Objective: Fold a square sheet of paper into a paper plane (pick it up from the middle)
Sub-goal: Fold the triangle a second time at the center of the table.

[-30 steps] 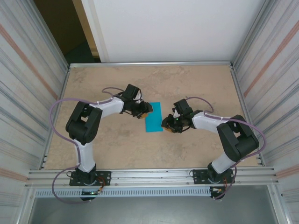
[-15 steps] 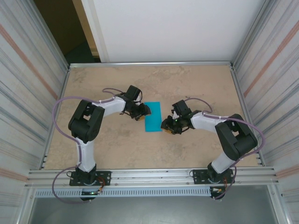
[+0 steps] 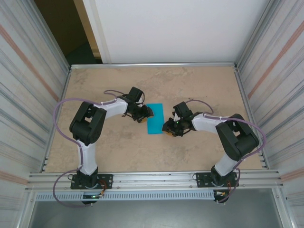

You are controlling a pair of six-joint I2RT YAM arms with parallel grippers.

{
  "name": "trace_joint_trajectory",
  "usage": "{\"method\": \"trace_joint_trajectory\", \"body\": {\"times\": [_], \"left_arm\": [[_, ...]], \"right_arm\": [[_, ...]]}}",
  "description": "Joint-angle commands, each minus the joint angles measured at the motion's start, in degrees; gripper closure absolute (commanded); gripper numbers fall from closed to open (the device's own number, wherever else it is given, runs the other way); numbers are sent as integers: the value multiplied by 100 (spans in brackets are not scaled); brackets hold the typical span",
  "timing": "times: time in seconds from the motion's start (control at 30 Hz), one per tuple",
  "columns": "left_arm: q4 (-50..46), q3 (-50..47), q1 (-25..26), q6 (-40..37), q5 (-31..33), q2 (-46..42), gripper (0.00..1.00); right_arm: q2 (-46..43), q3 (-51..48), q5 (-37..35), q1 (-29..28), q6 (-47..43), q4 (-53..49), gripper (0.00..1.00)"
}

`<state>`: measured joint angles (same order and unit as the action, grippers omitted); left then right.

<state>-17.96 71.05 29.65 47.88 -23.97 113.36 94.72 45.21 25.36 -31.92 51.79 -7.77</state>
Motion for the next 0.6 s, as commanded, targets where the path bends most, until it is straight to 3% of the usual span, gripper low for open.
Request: {"method": "trace_joint_trajectory", "body": {"times": [0.0, 0.57], "left_arm": [[-428, -240, 7, 48, 299, 405, 57], [-402, -287, -7, 54, 270, 405, 57]], "right_arm": [[156, 152, 35, -38, -90, 65, 72], [152, 67, 59, 21, 58, 464, 76]]}}
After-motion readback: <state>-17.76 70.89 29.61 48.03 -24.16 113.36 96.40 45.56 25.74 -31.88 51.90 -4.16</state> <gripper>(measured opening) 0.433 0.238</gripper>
